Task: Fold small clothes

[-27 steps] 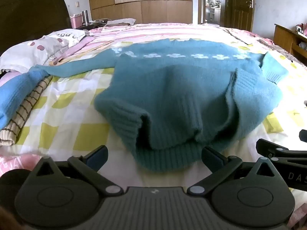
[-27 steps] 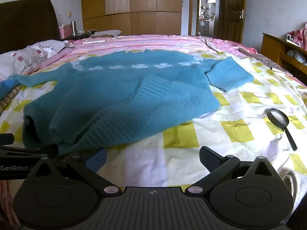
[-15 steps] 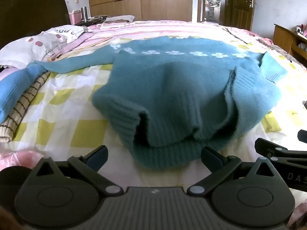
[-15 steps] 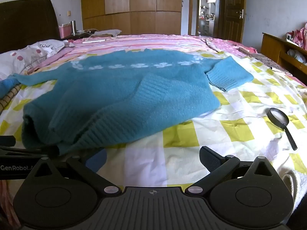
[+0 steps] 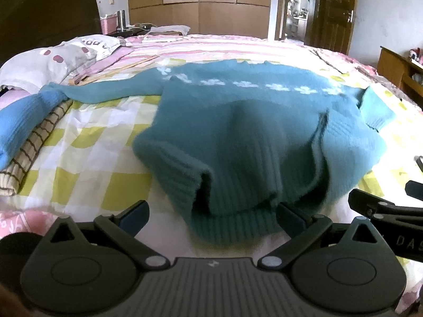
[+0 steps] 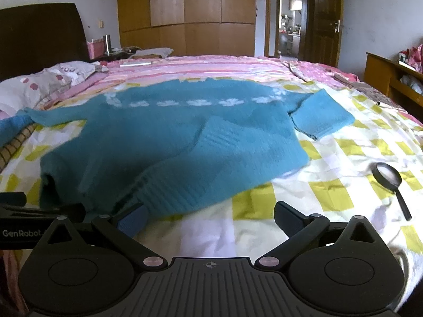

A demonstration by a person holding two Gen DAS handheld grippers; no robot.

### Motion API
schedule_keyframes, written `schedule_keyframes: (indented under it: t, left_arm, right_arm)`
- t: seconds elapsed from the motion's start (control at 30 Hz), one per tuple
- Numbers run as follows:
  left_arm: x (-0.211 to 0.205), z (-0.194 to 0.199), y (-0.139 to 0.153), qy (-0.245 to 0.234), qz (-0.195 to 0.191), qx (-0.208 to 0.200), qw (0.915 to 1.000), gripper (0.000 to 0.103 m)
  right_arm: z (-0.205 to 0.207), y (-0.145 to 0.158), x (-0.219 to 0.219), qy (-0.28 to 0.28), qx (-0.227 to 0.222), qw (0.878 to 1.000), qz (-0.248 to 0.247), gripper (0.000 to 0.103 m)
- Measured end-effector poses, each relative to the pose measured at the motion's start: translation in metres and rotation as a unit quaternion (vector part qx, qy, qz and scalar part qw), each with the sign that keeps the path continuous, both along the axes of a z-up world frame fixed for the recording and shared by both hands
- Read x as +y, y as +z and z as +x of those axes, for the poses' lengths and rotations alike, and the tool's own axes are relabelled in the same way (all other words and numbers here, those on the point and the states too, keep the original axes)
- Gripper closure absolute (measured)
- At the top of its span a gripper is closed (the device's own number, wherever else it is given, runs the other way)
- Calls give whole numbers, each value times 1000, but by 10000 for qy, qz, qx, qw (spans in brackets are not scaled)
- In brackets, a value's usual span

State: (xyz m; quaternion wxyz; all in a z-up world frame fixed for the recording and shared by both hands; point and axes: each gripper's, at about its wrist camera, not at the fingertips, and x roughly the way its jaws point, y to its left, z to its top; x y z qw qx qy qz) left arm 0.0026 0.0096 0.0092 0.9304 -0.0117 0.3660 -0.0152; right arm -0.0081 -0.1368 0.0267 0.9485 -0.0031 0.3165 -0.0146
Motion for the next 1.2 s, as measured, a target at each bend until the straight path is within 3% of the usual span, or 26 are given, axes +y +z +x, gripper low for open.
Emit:
schedule_keyframes:
  t: [0.27,0.57,0.93,1.03,1.13,1.2]
  left_arm:
    - [7,9,13,-57,-113,-278,9995,0]
    - [26,43,20,179,-327,-412,9985,0]
    - [29,75,13,215,-253,-428,9985,0]
    - [28,78,8,203,-289,-342,9988,0]
    - [28,78,5,183,-270,-284,9991,0]
    - [28,77,4,176,-229,-300,9991,0]
  right_arm:
    - [22,18,-1,52,-185,9998,75,4]
    - [83,22,-14,-162,-144,9997,61,10]
    - [144,9,-18,34,195,9995,-238,18]
    - [152,2,-20,95,371,9989,-281,28]
    - [155,-4,-27,137,611,9980,-23,52]
    - [153,-5,-34,188,757,9966,251,73]
